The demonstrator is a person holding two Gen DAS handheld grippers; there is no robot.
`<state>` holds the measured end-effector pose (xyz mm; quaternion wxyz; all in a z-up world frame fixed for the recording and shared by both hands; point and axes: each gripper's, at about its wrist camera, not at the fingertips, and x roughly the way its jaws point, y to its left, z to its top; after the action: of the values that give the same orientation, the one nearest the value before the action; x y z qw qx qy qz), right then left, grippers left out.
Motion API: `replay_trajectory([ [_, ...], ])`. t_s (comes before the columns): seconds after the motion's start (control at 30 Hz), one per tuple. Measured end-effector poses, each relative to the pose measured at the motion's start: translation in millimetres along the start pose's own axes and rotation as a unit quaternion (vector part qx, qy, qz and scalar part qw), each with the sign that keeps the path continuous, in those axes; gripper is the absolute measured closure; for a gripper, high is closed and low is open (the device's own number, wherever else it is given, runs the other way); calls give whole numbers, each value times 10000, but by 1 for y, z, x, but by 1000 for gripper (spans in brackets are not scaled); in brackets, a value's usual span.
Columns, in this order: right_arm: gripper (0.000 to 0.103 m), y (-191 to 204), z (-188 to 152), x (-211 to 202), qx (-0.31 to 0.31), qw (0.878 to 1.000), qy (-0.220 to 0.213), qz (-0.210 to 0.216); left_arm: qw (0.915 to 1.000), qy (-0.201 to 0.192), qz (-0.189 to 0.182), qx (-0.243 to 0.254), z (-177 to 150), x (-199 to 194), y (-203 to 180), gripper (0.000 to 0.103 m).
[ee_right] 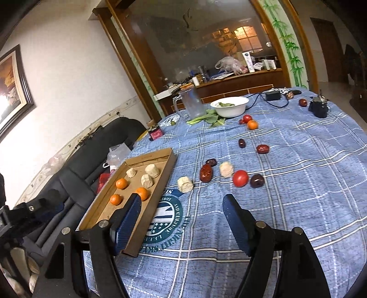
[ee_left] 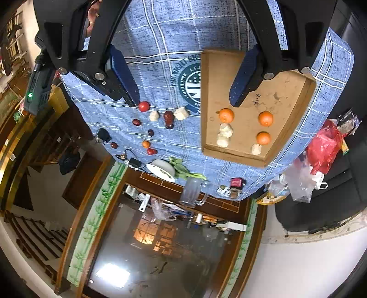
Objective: Organize fruits
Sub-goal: 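Withdraw both tools from the box back over the table, then move both open grippers toward the dates lying on the tablecloth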
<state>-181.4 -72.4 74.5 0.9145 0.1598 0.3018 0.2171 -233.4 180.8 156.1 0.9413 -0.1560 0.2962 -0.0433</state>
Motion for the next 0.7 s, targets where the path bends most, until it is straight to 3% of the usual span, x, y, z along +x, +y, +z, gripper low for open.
replay_trajectory([
  [0.33, 25, -34, 12, -15, 204, 9985, -26, -503, 9998, -87, -151, -65, 19, -12, -2, 23],
  [0.7, 26, -104, 42, -26, 624, 9904, -89, -1231, 9987, 444, -77, -249, 26, 47, 8, 23],
])
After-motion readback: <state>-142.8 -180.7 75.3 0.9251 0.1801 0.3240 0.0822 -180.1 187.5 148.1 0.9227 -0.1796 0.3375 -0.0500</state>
